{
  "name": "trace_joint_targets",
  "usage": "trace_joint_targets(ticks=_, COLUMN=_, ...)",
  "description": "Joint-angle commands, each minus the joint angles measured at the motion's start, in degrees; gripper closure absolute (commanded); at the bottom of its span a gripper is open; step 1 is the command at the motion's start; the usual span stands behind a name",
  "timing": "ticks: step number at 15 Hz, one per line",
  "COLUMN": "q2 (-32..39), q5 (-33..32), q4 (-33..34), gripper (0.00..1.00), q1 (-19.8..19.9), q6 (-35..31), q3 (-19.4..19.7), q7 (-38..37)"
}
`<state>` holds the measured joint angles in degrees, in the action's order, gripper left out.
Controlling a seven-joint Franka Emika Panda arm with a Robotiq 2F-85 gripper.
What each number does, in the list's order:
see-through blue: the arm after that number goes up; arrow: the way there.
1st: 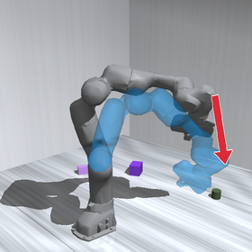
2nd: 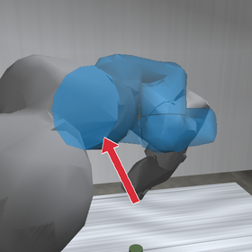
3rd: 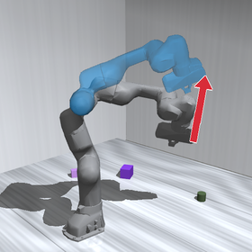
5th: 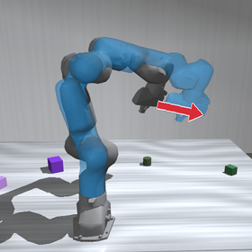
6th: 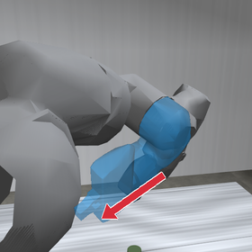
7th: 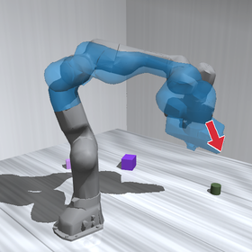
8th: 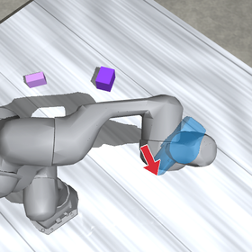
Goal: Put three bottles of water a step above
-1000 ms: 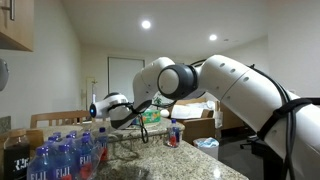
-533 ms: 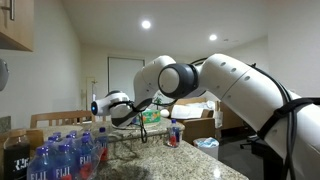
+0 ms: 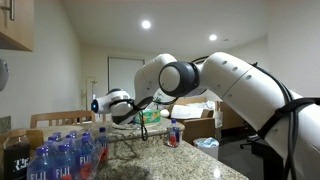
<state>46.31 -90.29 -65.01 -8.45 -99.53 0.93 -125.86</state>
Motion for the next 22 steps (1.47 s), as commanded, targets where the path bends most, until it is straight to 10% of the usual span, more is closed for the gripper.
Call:
trace_joint_targets(ticks=1, q2=-6.39, q5=0.24, q4=-8.31, gripper=0.0, q1=-1.51, q6=-0.17, q3=-0.2, q7=-0.5)
trace_joint_targets(ticks=11, q2=-23.39, q5=-3.09, q4=-32.04, gripper=0.0, q1=-5.74, q6=5.16, q3=-3.52, q7=-3.69)
trace_joint_targets(ticks=22, q2=-38.77, q5=-0.88, q4=-52.55, gripper=0.0, q1=11.43, q6=-35.55, q3=-0.1, q7=1.04)
